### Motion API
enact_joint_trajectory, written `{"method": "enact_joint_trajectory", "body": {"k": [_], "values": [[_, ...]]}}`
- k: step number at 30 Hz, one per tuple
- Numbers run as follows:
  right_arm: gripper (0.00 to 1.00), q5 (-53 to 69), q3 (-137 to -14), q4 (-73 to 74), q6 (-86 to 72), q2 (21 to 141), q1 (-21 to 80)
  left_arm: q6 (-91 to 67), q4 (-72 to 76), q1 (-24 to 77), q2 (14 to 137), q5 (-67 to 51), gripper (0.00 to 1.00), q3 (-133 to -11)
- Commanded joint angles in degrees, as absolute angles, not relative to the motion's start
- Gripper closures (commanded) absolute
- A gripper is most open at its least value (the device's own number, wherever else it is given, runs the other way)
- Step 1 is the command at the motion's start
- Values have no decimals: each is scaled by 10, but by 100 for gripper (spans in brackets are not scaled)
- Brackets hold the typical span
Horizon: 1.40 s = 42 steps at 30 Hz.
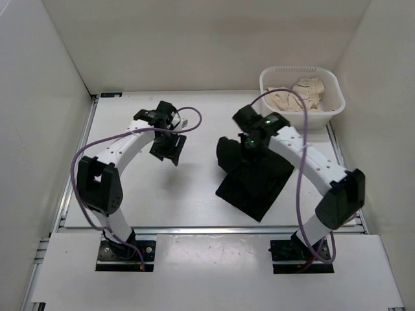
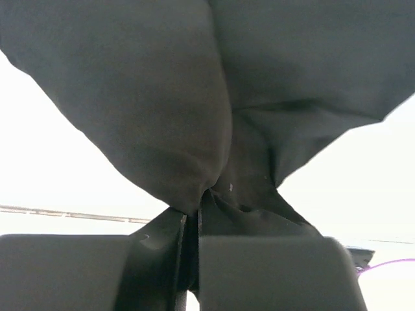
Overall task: Fold and stack the trousers
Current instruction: Fold the trousers
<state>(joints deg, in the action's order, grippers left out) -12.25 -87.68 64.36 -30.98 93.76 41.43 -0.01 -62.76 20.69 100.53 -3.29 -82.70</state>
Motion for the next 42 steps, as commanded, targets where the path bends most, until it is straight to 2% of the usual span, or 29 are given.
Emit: {"method": "enact_joint_trajectory", "body": {"k": [1, 2, 6, 7, 8, 11, 16, 20, 22, 23, 25, 27, 31, 34, 39, 42], "values": [[100, -143, -897, 711, -256, 860, 367, 0, -626, 277, 955, -112, 28, -861], [100, -143, -889, 711, -248, 847, 334, 0, -620, 290, 955, -141, 28, -861], [100, -117, -834, 676, -221, 804, 260, 0, -555, 351, 974, -265, 17, -835], [100, -106, -818, 667, -215, 798, 251, 0, -512, 365, 987, -275, 14, -827], [100, -100, -811, 659, -207, 798, 238, 0, -487, 392, 996, -275, 7, -814], [100, -100, -805, 640, -202, 798, 226, 0, -459, 439, 1069, -255, 2, -848], [100, -95, -805, 640, -202, 804, 207, 0, -441, 458, 1196, -240, 1, -914], [100, -100, -794, 634, -202, 798, 202, 0, -436, 493, 1247, -233, 0, -944], [100, -100, -794, 634, -202, 798, 197, 0, -430, 517, 1261, -197, 8, -949], [100, -100, -794, 634, -208, 793, 197, 0, -430, 517, 1275, -184, 25, -949], [100, -100, -794, 628, -208, 788, 197, 0, -430, 517, 1281, -153, 51, -949], [100, -100, -794, 628, -208, 787, 197, 0, -430, 500, 1281, -128, 84, -942], [100, -76, -788, 628, -203, 787, 197, 0, -430, 420, 1243, -69, 86, -930], [100, -34, -763, 605, -222, 777, 197, 0, -430, 370, 1229, -23, 86, -964], [100, 12, -715, 509, -279, 777, 263, 0, -430, 350, 1234, -2, 86, -1025], [100, 25, -715, 458, -315, 815, 318, 0, -430, 345, 1259, 13, 86, -1050]]}}
